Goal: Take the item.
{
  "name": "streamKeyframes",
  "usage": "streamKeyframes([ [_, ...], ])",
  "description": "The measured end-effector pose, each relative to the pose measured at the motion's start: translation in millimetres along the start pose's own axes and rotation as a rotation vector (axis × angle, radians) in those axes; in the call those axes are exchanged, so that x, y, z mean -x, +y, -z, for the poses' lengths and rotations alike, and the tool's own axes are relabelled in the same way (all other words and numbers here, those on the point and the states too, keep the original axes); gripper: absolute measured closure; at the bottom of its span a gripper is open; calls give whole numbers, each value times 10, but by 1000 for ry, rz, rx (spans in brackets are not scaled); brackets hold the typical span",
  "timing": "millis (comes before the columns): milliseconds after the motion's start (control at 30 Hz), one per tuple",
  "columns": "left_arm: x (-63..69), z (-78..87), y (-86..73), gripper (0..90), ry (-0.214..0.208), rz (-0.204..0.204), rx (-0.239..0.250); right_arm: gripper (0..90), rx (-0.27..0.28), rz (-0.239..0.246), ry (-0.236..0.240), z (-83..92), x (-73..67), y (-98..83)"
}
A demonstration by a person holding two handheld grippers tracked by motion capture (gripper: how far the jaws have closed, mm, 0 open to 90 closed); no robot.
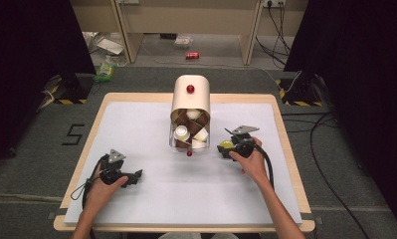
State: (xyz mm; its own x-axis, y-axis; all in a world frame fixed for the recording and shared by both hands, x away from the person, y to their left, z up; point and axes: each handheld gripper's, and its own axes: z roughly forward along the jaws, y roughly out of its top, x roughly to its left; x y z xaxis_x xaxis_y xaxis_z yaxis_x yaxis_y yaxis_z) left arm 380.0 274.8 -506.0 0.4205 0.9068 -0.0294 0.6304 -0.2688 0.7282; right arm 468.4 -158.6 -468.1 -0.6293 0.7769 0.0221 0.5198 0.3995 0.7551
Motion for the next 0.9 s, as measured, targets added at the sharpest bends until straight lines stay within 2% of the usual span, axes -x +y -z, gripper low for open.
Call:
streamKeyframes([
  [300, -1, 0, 0, 0, 0, -1, 0, 248, 39, -12, 3, 115, -1, 36],
  [633, -1, 1, 0, 0, 0, -2, -1, 237, 53, -13, 3, 211, -4, 46],
  [900, -1, 0, 0, 0, 0, 0, 0, 186, 61, -16, 1, 276, -30, 39],
])
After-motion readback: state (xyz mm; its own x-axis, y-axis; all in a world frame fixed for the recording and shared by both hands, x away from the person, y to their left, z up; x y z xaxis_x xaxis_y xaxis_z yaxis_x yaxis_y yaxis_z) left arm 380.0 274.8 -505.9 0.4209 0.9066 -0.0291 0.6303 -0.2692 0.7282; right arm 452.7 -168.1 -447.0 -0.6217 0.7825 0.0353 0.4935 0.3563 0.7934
